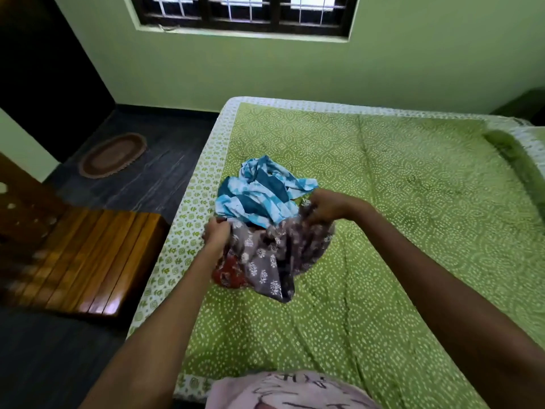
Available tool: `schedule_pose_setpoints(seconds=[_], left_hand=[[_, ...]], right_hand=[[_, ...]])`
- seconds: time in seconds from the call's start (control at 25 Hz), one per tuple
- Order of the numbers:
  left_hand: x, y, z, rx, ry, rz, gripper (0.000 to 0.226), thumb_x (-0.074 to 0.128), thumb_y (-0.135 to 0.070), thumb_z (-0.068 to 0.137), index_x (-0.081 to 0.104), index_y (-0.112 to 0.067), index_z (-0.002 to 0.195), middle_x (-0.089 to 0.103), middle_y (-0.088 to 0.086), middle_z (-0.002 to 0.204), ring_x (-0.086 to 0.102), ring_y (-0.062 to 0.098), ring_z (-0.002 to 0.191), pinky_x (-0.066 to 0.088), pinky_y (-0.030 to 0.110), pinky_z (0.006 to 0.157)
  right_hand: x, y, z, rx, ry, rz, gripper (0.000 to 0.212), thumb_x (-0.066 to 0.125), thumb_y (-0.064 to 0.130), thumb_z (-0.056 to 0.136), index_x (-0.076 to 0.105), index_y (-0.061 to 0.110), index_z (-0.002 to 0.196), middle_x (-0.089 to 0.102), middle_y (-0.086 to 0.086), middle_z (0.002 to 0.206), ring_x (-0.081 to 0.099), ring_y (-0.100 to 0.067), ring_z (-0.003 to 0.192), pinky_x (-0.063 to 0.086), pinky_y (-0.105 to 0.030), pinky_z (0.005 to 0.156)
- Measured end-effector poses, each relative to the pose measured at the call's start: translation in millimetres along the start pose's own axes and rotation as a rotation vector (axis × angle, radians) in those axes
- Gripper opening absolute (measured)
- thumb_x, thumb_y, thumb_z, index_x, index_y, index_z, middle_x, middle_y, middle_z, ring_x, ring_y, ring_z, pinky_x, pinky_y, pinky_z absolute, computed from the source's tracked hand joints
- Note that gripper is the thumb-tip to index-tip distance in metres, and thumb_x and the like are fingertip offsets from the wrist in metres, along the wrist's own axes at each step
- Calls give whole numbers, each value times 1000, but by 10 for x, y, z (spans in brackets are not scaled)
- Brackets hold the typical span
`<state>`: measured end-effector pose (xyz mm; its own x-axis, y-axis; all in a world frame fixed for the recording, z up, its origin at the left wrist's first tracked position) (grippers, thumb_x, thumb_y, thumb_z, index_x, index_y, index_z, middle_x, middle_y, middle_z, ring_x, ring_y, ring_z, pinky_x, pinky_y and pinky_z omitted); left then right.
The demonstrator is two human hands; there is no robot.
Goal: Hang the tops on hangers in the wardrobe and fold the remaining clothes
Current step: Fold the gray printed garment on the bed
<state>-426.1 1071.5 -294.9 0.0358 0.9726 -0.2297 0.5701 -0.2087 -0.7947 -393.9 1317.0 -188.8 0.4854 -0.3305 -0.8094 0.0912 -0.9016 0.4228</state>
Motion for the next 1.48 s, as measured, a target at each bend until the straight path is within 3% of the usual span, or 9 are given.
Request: schedule_pose_setpoints(seconds=[0.2, 0.44, 0.52, 0.64, 0.76, 0.88, 0.96, 1.16, 1.48], left_hand=[[516, -609, -575, 373, 564, 99, 14, 63, -13, 87, 62, -12, 101, 69, -1, 94, 68, 10, 85, 54, 21, 75], [186, -349, -273, 456, 417, 458, 25, 75, -22, 78, 67, -6, 95, 69, 4, 88, 66, 20, 79, 53, 22, 68], [39, -473, -267, 484, 353, 398, 15, 73, -20, 79, 64, -8, 80, 63, 0, 73, 62, 12, 61, 46, 13, 52], [-86, -867, -283, 551, 328, 358, 13, 69, -17, 83, 65, -6, 76, 62, 4, 70, 59, 16, 60, 43, 15, 52], [-137, -1198, -389, 368, 569, 348, 13, 60, -17, 89, 66, -10, 98, 70, 5, 83, 66, 16, 70, 55, 32, 72], [-84, -1408, -640, 191, 710, 170, 23, 50, -24, 94, 61, -8, 106, 72, 7, 87, 68, 17, 73, 56, 33, 76], [13, -1533, -761, 225, 690, -114, 26, 46, -28, 96, 62, -9, 102, 73, 5, 85, 69, 16, 74, 56, 32, 75], [96, -1583, -781, 293, 567, -367, 32, 44, -32, 98, 65, -7, 96, 73, 7, 83, 69, 20, 74, 57, 31, 70], [-67, -1468, -698, 226, 476, -364, 39, 52, -38, 94, 71, -6, 83, 70, 9, 82, 65, 22, 77, 53, 36, 79]], right_hand=[[-341, 437, 112, -138, -392, 576, 14, 61, -3, 82, 64, -15, 78, 54, -10, 68, 45, -8, 56, 33, -26, 52], [-981, -79, -166, -66, -916, 969, 22, 60, -4, 83, 62, 13, 70, 64, 13, 56, 56, 2, 57, 45, -16, 62], [-961, -417, -155, 110, -847, 605, 14, 60, 5, 86, 62, 5, 73, 63, -2, 67, 55, -11, 67, 40, -25, 63], [-868, -740, -135, 403, -331, -41, 23, 50, 21, 95, 62, 3, 86, 61, -22, 84, 58, -26, 69, 40, -29, 58], [-979, -631, -267, 412, -114, 323, 29, 38, 32, 100, 57, 12, 95, 64, -18, 77, 59, -21, 51, 47, -23, 44], [-985, -547, -213, 89, -816, 1422, 14, 40, 22, 100, 51, 15, 95, 64, -4, 79, 64, -14, 70, 56, -28, 70], [-462, -394, -305, 264, -1107, 1511, 14, 45, 23, 99, 46, 14, 87, 58, 2, 73, 56, -6, 61, 48, -15, 56], [1255, 75, -313, 511, -104, 1638, 68, 20, 60, 94, 53, 2, 103, 60, -18, 103, 54, -24, 78, 44, -39, 86], [1059, 69, 152, 300, -108, 1774, 67, 56, 74, 67, 59, 9, 84, 61, -8, 76, 54, -24, 71, 42, -31, 65]])
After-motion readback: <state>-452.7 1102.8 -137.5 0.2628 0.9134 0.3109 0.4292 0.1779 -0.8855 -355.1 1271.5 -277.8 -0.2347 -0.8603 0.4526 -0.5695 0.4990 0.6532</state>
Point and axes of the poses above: each hand's wrist, its own z-axis towards the middle knuckle, its own x-axis out of the palm, y = z × x, the point moved 2 cm from there along z, towards the middle knuckle
